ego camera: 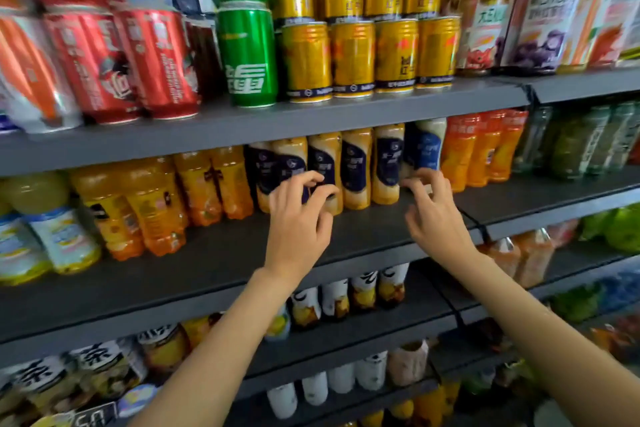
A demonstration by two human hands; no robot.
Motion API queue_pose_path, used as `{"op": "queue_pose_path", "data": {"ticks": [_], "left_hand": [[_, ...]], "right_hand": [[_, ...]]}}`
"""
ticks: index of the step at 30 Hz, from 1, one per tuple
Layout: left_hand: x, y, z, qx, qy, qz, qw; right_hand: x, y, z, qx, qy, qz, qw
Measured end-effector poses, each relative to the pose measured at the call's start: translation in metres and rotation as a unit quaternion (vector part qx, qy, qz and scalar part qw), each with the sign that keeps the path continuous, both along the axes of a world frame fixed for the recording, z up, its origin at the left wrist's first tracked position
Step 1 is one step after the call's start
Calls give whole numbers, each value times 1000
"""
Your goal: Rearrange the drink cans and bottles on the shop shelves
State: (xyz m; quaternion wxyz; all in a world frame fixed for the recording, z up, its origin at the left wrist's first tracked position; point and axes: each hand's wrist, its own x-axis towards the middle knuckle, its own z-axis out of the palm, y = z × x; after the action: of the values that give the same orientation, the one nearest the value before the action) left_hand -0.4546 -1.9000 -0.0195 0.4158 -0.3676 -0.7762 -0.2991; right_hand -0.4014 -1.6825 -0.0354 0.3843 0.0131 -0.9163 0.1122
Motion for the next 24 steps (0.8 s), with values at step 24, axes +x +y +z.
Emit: {"op": "queue_pose_path", "data": {"ticks": [24], "left_hand": [[-29,350,-37,-265,-339,135,892]], "right_hand": [[-67,325,-17,-161,-234,126,951]]}}
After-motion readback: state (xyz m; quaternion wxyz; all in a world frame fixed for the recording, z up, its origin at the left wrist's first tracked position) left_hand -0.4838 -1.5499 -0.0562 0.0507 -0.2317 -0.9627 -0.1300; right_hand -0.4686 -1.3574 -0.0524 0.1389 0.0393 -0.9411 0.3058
